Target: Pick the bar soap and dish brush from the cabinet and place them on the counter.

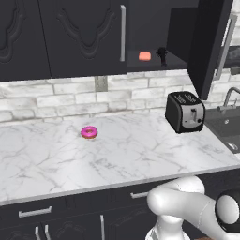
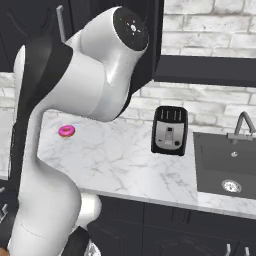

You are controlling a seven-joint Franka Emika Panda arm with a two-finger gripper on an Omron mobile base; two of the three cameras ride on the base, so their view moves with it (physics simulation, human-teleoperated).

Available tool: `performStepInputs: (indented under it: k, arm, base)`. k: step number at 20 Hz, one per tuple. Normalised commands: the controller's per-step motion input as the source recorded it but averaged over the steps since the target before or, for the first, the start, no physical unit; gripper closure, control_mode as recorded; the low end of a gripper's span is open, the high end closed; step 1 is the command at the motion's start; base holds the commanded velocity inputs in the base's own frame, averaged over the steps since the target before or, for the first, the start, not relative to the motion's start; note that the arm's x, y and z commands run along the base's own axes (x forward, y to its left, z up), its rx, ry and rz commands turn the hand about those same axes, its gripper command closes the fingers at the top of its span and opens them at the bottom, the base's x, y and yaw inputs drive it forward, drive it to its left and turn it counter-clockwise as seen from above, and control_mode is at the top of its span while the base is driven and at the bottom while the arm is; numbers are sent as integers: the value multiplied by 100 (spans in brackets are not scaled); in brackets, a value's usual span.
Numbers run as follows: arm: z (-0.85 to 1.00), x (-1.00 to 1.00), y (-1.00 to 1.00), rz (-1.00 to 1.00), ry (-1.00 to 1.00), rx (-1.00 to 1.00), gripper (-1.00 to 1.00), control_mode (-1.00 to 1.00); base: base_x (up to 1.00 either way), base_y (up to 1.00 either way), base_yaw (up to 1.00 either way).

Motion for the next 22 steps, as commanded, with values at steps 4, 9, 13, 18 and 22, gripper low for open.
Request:
performStepInputs:
  k: [4, 9, 13, 18, 22]
  arm:
    - [0, 0, 72, -8, -25, -27, -100, -100]
    - [0, 0, 59, -8, -24, -30, -100, -100]
    - [0, 4, 47, -7, -23, -34, -100, -100]
    - [1, 10, 41, -9, -21, -36, -100, -100]
    - [11, 10, 23, -15, -13, -35, -100, -100]
  base:
    - [0, 0, 0]
    - [0, 0, 0]
    - [0, 0, 0]
    - [0, 0, 0]
    - [0, 0, 0]
